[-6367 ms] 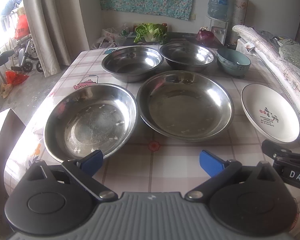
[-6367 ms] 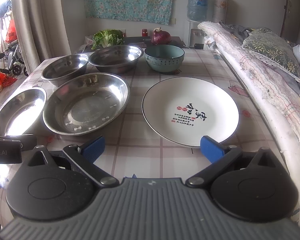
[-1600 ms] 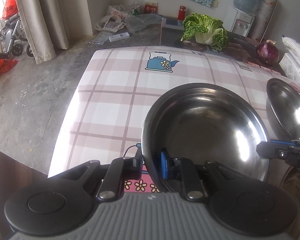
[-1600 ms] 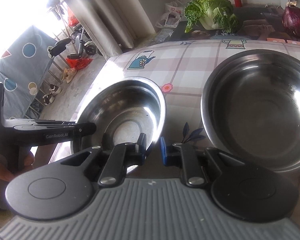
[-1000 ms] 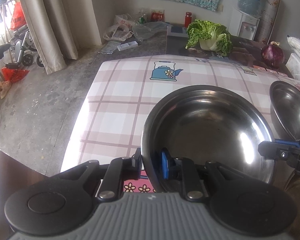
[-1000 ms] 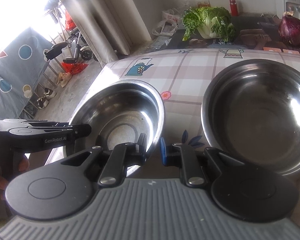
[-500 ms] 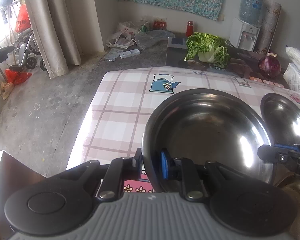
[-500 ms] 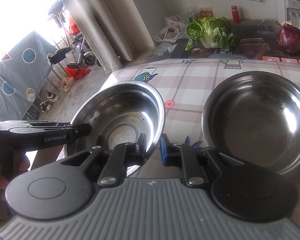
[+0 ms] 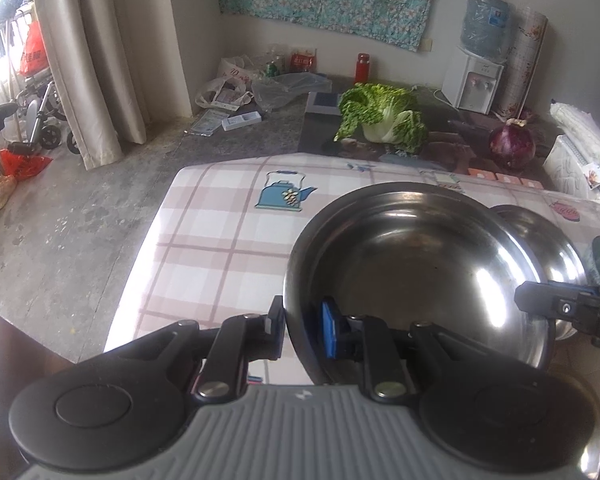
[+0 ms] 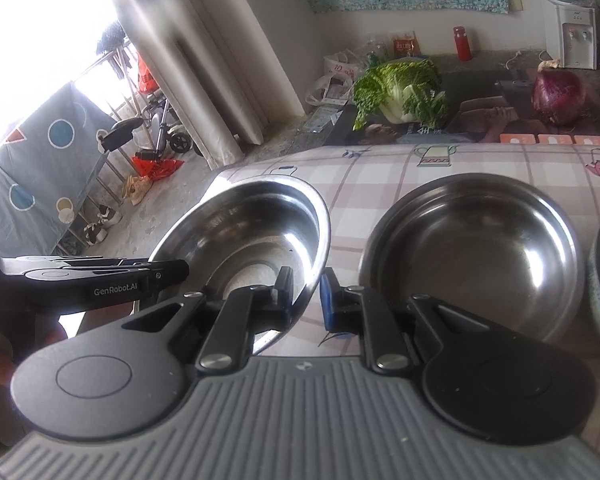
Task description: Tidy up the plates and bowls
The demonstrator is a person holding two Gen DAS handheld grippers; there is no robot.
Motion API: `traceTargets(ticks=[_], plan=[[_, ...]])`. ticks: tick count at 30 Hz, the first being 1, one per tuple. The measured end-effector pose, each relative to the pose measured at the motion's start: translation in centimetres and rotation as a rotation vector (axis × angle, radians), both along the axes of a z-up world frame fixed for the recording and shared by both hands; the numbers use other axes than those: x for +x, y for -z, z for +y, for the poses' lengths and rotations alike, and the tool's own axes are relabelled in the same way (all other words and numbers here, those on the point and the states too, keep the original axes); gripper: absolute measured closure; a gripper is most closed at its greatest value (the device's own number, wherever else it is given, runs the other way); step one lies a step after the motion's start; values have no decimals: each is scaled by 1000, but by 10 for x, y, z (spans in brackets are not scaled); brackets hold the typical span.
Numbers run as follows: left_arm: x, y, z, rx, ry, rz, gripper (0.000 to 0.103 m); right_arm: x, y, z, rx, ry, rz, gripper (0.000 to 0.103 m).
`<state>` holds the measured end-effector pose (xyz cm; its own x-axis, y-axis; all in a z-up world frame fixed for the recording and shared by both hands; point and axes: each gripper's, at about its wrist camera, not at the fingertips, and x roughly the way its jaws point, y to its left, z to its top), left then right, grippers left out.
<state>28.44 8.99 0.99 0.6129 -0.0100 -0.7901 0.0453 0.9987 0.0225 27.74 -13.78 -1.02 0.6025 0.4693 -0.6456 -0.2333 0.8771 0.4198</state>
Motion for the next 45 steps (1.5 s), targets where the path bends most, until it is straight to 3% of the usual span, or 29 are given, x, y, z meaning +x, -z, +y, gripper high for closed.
traceTargets(ticks=[11, 21, 28, 42, 45], plan=[[14, -18, -67, -39, 87, -38, 83, -12, -22, -75, 25, 84, -28, 89], [27, 8, -130, -3, 170, 22, 83, -22, -9, -136, 15, 197, -4, 88], [33, 32, -144, 40, 172, 75, 83, -16, 16, -141, -9, 219, 45, 87], [32, 45, -154, 113, 214, 60, 78, 2, 27, -131, -90, 229, 31, 82], [29, 41, -154, 110, 220, 48, 70, 4, 28, -130, -94, 231, 31, 78]])
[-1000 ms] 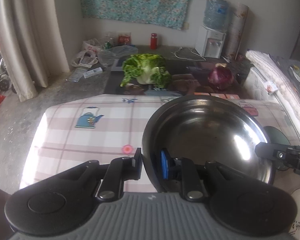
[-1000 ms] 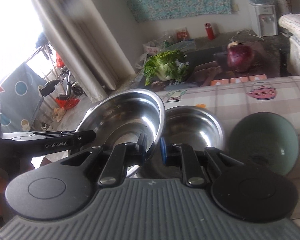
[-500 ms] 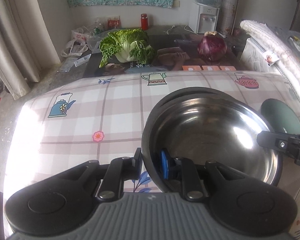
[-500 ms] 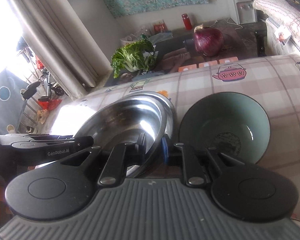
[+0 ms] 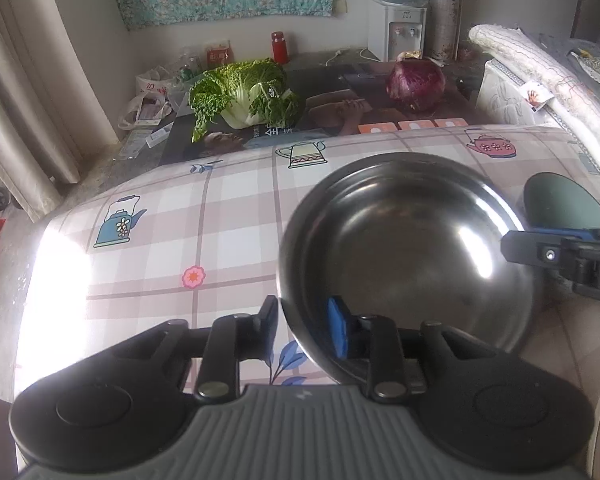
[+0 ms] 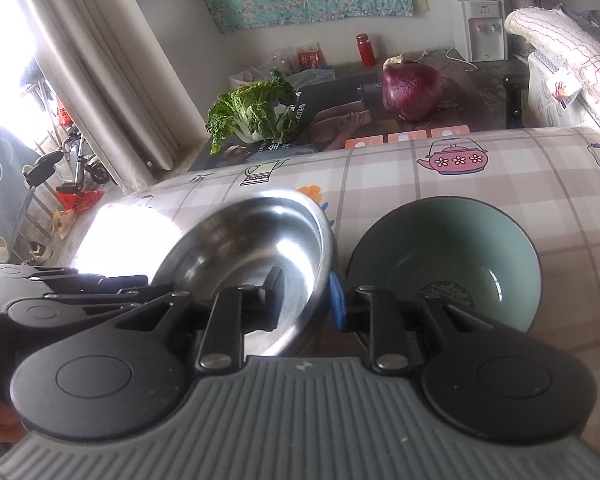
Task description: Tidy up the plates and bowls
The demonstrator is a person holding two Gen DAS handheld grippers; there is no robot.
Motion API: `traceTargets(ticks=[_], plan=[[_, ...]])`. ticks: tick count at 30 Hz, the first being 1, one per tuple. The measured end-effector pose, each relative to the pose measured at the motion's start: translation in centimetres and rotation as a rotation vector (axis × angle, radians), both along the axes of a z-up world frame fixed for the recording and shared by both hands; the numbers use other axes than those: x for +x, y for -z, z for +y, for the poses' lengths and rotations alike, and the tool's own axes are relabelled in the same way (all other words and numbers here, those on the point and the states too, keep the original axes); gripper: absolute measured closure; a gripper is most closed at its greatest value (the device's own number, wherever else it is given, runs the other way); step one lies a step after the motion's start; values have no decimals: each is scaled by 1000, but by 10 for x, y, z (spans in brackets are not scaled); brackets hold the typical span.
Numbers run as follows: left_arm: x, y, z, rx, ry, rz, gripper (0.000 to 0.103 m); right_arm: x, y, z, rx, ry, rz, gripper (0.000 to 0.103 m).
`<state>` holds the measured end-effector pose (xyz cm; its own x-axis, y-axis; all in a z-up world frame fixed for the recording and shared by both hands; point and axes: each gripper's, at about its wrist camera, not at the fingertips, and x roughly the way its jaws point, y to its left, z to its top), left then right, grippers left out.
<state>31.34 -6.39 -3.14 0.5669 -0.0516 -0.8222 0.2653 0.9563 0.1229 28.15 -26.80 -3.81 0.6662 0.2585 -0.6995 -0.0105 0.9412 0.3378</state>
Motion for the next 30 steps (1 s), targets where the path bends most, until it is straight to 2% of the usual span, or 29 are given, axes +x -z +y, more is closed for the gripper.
traceTargets(ticks=[7, 12, 16, 22, 25, 30], plan=[[-10, -14, -1, -4, 16, -42, 63, 0, -4, -3, 24, 5, -30, 69], [-23, -28, -8, -48, 61, -55, 59, -9, -19, -15, 67, 17, -90, 68], [-36, -41, -24, -119, 123, -52, 54, -20, -33, -33, 65, 34, -130, 68], [-52, -47, -59, -230, 235, -1, 49, -41, -42, -75, 43, 92, -141, 68], [-55, -42, -77, -264, 248, 26, 49, -47, -36, -99, 45, 134, -123, 68], [-51, -31, -99, -350, 207, 72, 49, -50, -12, -135, 126, 202, -66, 68]])
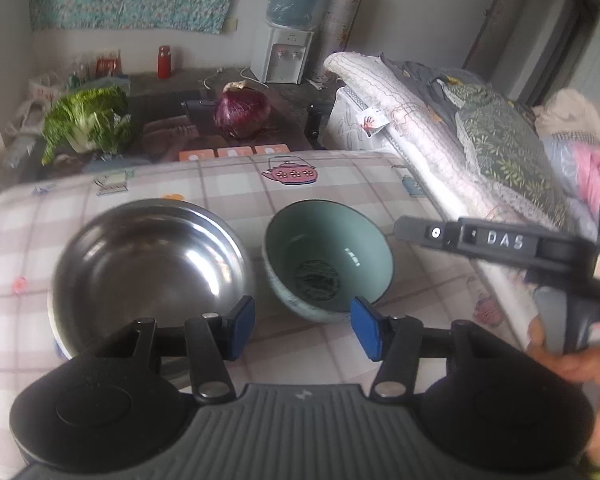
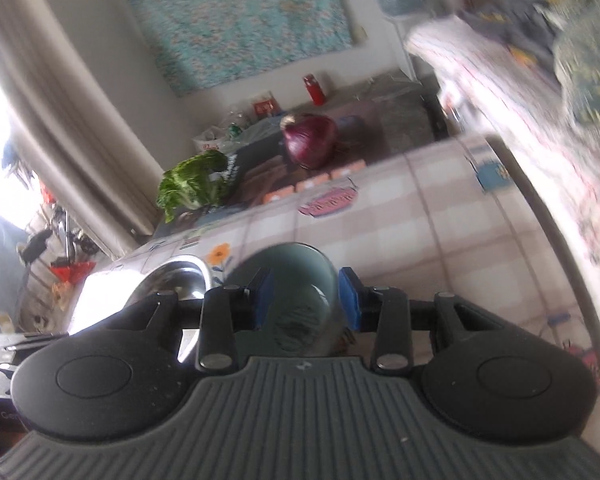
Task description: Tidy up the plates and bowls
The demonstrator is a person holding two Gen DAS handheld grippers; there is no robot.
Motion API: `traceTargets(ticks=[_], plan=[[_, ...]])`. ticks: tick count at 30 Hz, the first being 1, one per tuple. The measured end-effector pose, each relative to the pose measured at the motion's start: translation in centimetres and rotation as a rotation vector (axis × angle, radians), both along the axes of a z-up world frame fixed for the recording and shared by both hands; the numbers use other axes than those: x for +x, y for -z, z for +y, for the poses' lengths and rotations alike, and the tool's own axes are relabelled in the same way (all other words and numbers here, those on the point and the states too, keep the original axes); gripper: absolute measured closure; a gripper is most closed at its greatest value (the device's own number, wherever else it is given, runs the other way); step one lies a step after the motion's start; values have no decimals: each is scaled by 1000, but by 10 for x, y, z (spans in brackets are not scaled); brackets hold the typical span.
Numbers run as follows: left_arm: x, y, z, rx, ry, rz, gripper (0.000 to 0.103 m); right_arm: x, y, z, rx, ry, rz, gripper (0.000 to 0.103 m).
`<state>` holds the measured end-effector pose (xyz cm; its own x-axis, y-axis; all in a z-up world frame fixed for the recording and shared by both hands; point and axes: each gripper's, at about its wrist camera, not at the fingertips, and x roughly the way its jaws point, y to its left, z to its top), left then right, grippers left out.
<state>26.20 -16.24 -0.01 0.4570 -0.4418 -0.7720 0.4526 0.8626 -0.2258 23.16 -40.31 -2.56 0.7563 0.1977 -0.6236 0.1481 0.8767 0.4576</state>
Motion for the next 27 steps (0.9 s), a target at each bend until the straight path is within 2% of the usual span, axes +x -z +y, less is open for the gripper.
traceTargets(ticks=[3, 8, 12, 15, 17, 20, 23, 27], plan=[[6, 9, -10, -17, -29, 38, 49, 0, 14, -13, 47, 24, 19, 68], [10, 20, -28, 23, -56, 63, 52, 9, 30, -18, 82, 21, 41, 68], [12, 26, -34, 47, -71, 56, 56, 17, 40, -14, 86, 15, 64, 71], [13, 30, -36, 56, -90, 39, 57, 22, 48, -12, 99, 13, 78, 78], [15, 31, -39, 74, -99, 34, 63, 25, 52, -11, 106, 11, 84, 82], [19, 33, -41, 88, -118, 35, 65, 28, 56, -10, 120, 0, 90, 86], [18, 34, -41, 100, -129, 28, 70, 30, 55, -6, 97, -11, 90, 87], [13, 31, -40, 106, -108, 35, 72, 25, 53, -6, 93, -22, 96, 87]])
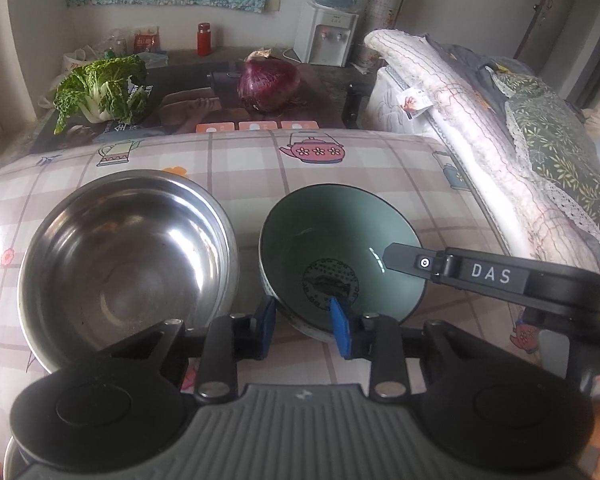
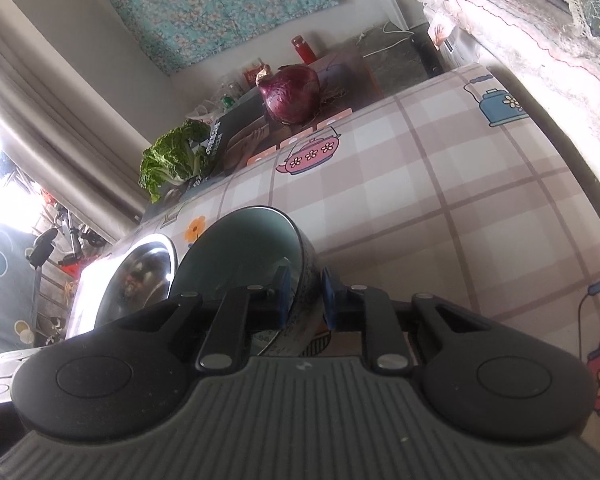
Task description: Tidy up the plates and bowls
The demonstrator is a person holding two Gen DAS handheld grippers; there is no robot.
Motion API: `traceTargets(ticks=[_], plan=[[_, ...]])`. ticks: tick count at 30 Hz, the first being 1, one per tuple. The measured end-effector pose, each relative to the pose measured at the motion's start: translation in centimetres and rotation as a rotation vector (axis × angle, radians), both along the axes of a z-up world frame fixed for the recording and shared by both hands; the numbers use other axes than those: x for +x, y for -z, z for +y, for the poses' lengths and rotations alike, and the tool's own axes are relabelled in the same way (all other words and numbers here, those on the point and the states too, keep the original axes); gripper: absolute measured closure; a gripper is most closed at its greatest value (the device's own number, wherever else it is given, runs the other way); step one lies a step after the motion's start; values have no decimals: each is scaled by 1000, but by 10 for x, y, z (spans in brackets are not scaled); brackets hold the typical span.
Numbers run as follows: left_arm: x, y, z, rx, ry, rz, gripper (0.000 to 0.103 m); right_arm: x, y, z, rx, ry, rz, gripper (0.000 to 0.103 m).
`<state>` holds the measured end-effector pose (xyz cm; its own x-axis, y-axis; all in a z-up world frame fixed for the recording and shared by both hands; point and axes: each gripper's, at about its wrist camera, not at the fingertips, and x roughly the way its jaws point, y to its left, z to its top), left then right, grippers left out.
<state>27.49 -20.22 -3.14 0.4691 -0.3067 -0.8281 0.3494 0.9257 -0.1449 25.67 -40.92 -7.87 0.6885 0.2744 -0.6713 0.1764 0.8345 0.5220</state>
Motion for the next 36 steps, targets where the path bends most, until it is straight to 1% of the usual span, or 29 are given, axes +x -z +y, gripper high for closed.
traceTargets(ticks=[5, 7, 10, 17, 20, 24, 29, 30, 31, 32, 34, 36], plan=[[-15, -6, -2, 20, 51, 1, 72, -14, -1, -6, 27, -12, 9, 87], [-22, -8, -4, 23, 73, -4, 72, -20, -3, -6, 21, -19, 10, 87], [-25, -9, -6, 14, 95, 9, 73, -29, -5, -5, 10, -28, 11, 85], [-18, -6, -4, 1, 44, 25, 73, -34, -5, -7, 17, -30, 6, 84], [-15, -5, -4, 12, 28, 19, 72, -35, -5, -7, 15, -35, 0, 84], [-8, 0, -3, 14, -4, 20, 69, -36, -3, -10, 31, -32, -4, 84], [2, 7, -4, 25, -42, 8, 69, -36, -2, -10, 39, -27, -7, 84], [3, 7, -5, 25, -42, 10, 72, -35, -2, -11, 42, -26, -7, 84], [3, 9, -5, 20, -38, 18, 79, -35, -1, -11, 45, -25, -7, 84], [2, 8, -7, 30, -38, 16, 80, -35, -1, -11, 46, -26, -7, 84], [-2, 7, -9, 44, -14, 11, 80, -36, -2, -11, 42, -27, -8, 85], [-7, 6, -9, 42, 11, 22, 78, -37, -3, -12, 34, -23, -6, 85]])
